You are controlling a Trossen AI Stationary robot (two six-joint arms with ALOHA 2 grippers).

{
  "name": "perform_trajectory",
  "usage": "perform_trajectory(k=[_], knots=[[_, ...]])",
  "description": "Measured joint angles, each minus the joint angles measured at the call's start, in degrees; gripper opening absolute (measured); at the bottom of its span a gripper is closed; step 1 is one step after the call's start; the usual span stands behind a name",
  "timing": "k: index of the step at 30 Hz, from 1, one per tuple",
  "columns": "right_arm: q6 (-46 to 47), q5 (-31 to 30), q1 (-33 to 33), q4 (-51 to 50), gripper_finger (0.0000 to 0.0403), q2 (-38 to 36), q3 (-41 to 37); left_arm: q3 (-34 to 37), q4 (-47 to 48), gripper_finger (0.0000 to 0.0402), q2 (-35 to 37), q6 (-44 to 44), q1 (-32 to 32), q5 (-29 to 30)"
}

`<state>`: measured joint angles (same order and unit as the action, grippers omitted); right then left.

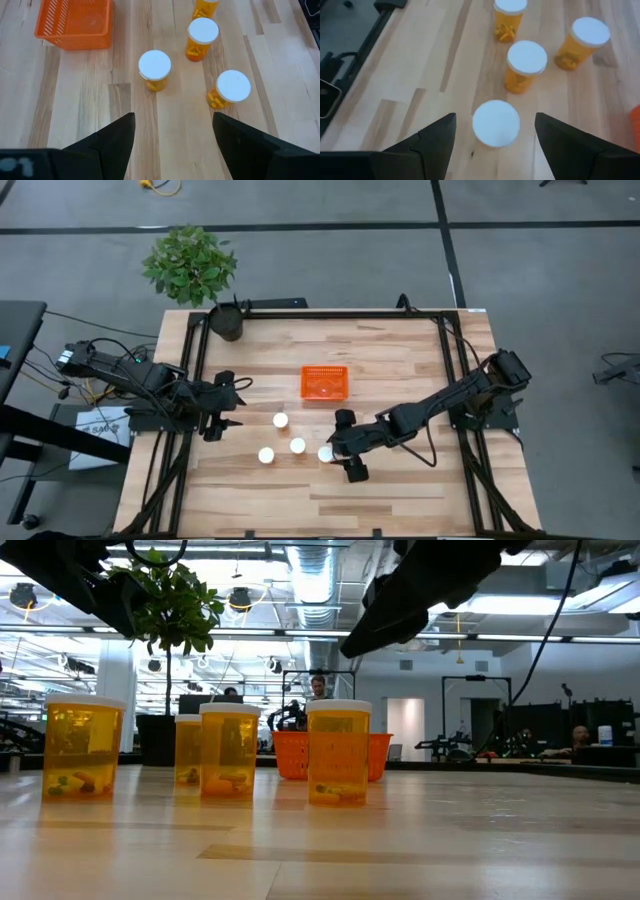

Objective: Pick and place pill bottles into a basket
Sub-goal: Put the orange pill bottle into the orange basket

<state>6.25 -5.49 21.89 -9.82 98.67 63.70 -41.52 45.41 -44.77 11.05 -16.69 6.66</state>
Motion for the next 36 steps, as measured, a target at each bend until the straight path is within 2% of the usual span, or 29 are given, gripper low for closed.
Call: perform_trajectory(k=[13, 18, 28, 36], knots=[[4.3, 5.6, -2.5, 0.0, 0.0266, 0.0, 0.0, 0.0, 0.0, 0.0256, 0.0, 0.0, 0.0, 0.0], [4.5, 3.9, -2.4, 0.4, 0.0266, 0.0, 0.0, 0.0, 0.3, 0.0256, 0.0, 1.5, 0.0, 0.0], [2.3, 4.1, -2.5, 5.7, 0.0266, 0.0, 0.0, 0.0, 0.2, 0.0256, 0.0, 2.0, 0.0, -0.3], [6.6, 3.9, -3.7, 3.9, 0.0266, 0.0, 0.0, 0.0, 0.2, 0.0256, 0.0, 2.2, 0.0, -0.3]])
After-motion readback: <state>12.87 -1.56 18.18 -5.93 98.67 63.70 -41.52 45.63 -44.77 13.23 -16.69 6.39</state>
